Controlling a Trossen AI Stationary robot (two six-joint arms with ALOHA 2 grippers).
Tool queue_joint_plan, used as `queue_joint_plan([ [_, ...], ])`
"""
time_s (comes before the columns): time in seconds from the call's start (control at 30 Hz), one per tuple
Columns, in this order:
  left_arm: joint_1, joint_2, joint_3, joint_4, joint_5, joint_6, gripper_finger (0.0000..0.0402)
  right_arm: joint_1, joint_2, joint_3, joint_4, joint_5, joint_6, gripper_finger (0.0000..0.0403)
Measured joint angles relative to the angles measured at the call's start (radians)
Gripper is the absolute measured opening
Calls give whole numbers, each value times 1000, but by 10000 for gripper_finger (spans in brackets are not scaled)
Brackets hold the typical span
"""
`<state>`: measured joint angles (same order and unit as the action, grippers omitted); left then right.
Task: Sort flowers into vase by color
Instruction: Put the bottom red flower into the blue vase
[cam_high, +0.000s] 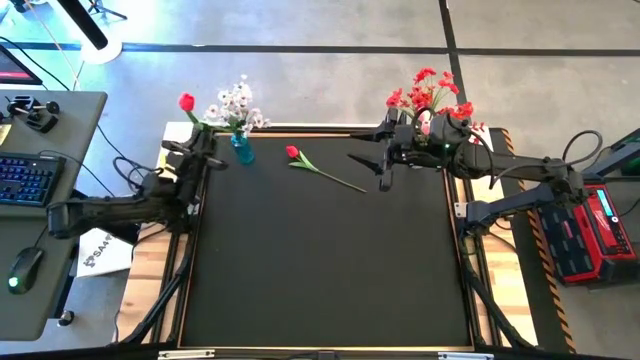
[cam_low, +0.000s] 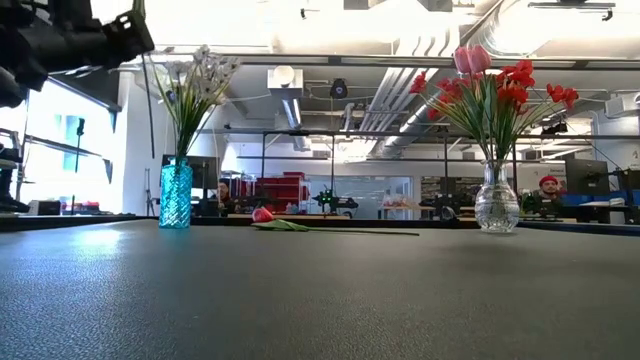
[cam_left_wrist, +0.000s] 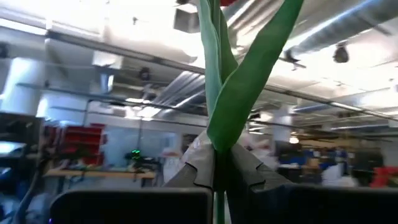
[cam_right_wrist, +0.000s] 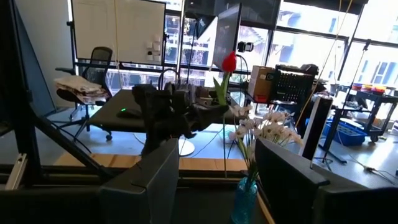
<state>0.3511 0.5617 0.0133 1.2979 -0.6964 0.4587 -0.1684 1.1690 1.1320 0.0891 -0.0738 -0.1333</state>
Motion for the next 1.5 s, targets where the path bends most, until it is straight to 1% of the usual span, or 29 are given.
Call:
queue_joint_plan([
  [0.2, 141, 1, -1, 6, 6, -66, 1, -2, 0, 0, 0, 0, -6, 199],
  [0.33, 231, 1, -1, 13, 2, -153, 1, -2, 0, 0, 0, 0, -6, 199],
  [0.47, 299, 1, -1, 37, -12, -238, 1, -2, 0, 0, 0, 0, -6, 199],
  [0.6, 346, 1, 6, 48, -16, -247, 1, -2, 0, 0, 0, 0, -3, 199],
  [0.67, 369, 2, 8, 46, 5, -260, 1, -2, 0, 0, 0, 0, -3, 199],
  [0.8, 407, 28, 8, 12, 98, -358, 1, -7, 1, 0, 0, 10, -7, 199],
  [0.9, 428, 74, 8, 10, 143, -426, 1, -19, 3, 0, 0, 12, -7, 199],
  [0.97, 436, 107, 8, 13, 162, -445, 1, -24, 3, 0, 0, 13, -7, 199],
  [1.23, 476, 183, 11, 104, 177, -454, 1, -28, 3, 0, 1, 12, -4, 199],
  [1.4, 497, 224, 75, 97, 241, -468, 1, -28, 3, 0, 1, 12, -3, 199],
  [1.5, 501, 269, 119, 45, 273, -457, 1, -28, 3, 0, 1, 12, -5, 199],
])
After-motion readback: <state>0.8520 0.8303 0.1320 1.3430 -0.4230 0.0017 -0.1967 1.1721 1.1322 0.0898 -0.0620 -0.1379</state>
